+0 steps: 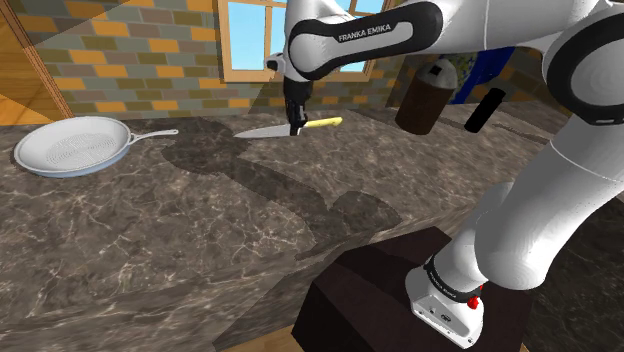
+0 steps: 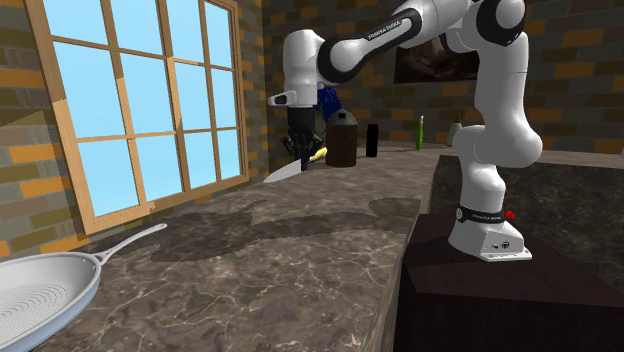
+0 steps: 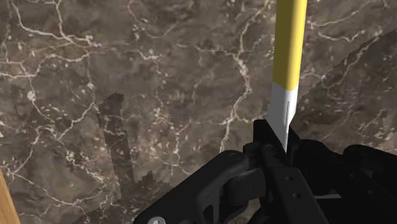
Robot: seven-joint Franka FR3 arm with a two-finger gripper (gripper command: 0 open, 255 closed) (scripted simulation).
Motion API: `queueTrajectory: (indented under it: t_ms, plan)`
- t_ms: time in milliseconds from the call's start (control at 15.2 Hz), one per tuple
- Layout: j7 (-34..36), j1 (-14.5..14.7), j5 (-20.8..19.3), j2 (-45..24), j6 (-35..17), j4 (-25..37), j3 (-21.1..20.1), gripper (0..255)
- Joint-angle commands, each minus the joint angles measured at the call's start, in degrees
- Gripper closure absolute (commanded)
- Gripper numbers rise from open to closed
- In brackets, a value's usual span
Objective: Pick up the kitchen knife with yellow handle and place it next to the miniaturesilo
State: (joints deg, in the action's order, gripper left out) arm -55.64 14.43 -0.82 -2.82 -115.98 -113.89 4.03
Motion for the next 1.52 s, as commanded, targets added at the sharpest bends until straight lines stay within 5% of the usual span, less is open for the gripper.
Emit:
queueTrajectory:
  t_ms: [0, 1452]
  plan:
    - [0.0, 0.0, 0.0, 0.4, 1.5, 1.1, 0.0, 255]
    - [-0.2, 0.0, -0.1, 2.1, 18.1, 16.0, 0.0, 255]
